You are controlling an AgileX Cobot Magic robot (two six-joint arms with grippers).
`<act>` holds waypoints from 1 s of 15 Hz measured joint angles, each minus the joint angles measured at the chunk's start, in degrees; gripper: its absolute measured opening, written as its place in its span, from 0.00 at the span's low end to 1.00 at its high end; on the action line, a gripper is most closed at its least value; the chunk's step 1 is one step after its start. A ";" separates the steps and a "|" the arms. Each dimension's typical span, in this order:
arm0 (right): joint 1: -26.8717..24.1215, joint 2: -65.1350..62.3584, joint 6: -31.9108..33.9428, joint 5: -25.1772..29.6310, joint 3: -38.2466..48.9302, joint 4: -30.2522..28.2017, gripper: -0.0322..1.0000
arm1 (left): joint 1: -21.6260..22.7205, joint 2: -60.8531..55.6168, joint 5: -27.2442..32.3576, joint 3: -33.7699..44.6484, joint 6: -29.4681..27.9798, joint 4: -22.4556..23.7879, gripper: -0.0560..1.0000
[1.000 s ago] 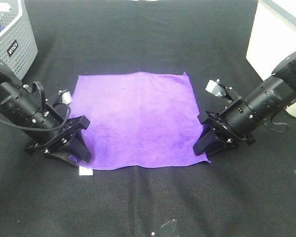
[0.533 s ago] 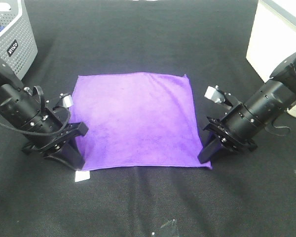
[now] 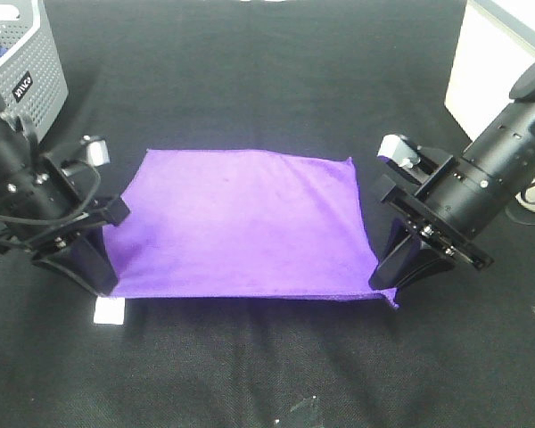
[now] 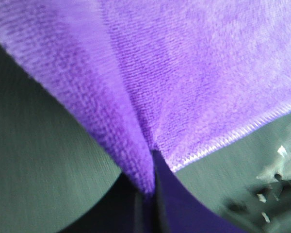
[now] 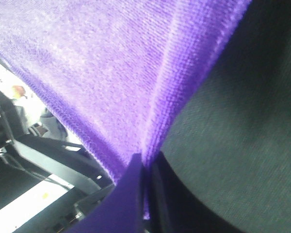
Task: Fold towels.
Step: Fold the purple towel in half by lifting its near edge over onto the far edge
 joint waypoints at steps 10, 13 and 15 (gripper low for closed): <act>0.00 11.46 9.85 -2.01 -33.80 -5.73 0.04 | 2.23 9.57 -1.95 -21.60 -0.86 0.17 0.05; 0.00 18.05 11.46 -2.12 -42.28 -6.76 0.04 | 2.92 14.90 -1.72 -30.25 -0.86 0.69 0.05; 0.00 22.23 11.63 -2.29 -46.47 -7.56 0.04 | 3.55 18.96 0.46 -35.81 -0.86 0.86 0.05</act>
